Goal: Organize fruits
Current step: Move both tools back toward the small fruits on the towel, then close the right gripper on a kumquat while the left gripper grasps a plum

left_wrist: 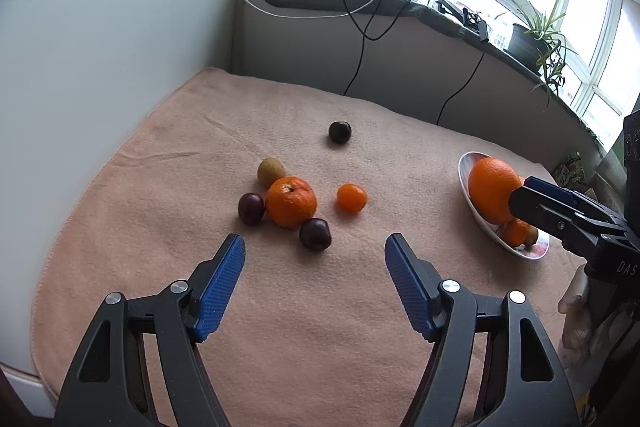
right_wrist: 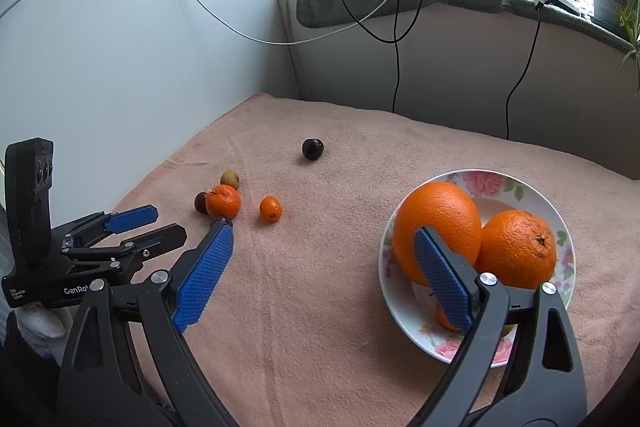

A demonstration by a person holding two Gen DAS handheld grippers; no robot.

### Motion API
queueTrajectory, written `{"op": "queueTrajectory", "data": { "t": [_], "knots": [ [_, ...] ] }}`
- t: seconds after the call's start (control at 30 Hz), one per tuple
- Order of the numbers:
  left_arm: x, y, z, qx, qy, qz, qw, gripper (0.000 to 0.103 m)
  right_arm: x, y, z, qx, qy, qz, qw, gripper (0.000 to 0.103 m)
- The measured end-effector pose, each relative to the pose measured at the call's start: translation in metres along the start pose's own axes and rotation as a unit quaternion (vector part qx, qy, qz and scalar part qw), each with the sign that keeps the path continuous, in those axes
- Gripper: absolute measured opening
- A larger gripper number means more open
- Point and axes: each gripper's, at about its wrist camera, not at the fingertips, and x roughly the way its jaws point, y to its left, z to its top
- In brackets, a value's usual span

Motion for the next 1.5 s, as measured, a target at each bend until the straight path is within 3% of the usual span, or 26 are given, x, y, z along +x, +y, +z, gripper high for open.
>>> {"op": "queueTrajectory", "data": {
  "t": [0.2, 0.4, 0.63, 0.7, 0.93, 1.5],
  "knots": [
    [0.004, 0.025, -0.004, -0.022, 0.008, 0.004, 0.9997, 0.065, 0.022, 0.014, 0.005, -0.007, 0.02, 0.022, 1.0, 0.094],
    [0.014, 0.039, 0.0, -0.027, 0.015, 0.003, 0.9995, 0.048, 0.045, 0.023, 0.008, -0.007, 0.038, 0.041, 0.998, 0.094],
    [0.032, 0.049, 0.005, -0.021, 0.031, 0.003, 0.9993, 0.036, 0.079, 0.029, 0.009, -0.004, 0.074, 0.057, 0.996, 0.064],
    [0.036, 0.051, 0.007, -0.02, 0.034, 0.002, 0.9992, 0.035, 0.088, 0.03, 0.009, -0.006, 0.084, 0.058, 0.995, 0.056],
    [0.049, 0.051, 0.012, -0.012, 0.046, 0.003, 0.9988, 0.029, 0.116, 0.026, 0.011, 0.004, 0.105, 0.061, 0.993, 0.045],
    [0.059, 0.05, 0.021, 0.005, 0.055, -0.001, 0.9985, 0.022, 0.146, 0.027, 0.013, 0.004, 0.121, 0.078, 0.989, 0.038]
  ]
}}
